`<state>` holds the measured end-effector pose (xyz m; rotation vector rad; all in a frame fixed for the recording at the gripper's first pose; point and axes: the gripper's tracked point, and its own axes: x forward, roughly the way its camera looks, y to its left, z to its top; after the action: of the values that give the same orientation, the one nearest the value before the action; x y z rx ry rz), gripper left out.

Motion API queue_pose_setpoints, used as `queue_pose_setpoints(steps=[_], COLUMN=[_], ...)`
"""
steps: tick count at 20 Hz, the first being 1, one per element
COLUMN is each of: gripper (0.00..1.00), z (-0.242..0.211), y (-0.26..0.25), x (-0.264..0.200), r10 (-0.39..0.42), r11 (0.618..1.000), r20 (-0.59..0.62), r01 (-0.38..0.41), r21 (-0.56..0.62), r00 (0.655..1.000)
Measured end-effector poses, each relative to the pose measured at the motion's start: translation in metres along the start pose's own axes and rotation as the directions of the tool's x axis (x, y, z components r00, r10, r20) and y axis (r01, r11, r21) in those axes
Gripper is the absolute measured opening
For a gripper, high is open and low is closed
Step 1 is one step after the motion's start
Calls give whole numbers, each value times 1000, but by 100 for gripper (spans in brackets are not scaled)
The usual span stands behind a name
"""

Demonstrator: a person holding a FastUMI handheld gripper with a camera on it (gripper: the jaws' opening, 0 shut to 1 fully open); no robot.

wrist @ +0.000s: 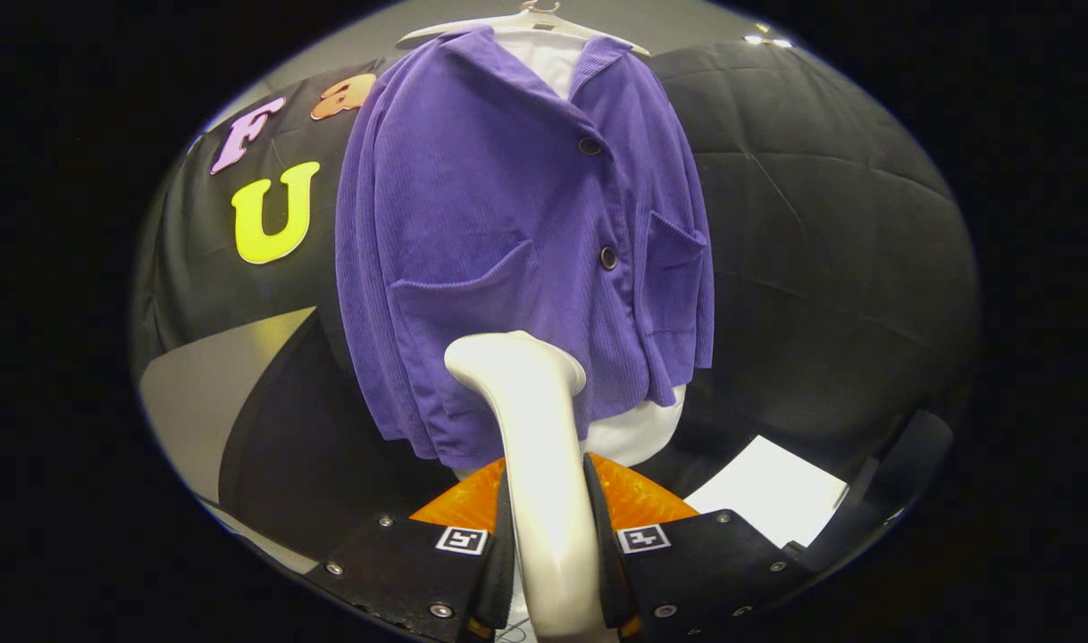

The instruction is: Iron the clothes twice with a garment steamer, once on the left side and once on the right side.

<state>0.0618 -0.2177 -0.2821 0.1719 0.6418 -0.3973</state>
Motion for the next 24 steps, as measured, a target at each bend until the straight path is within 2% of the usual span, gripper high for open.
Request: queue_pose_setpoints(steps=[12, 16, 24], gripper=[38, 38, 38], z=[101, 132, 193], y=[-59, -65, -81], x=[-54, -60, -49], r10=[72, 90, 87], r11=[995, 988, 987], r20=[119, 143, 206], r01=[-80, -106, -113], r21=[63, 109, 116], r00=[990, 986, 975])
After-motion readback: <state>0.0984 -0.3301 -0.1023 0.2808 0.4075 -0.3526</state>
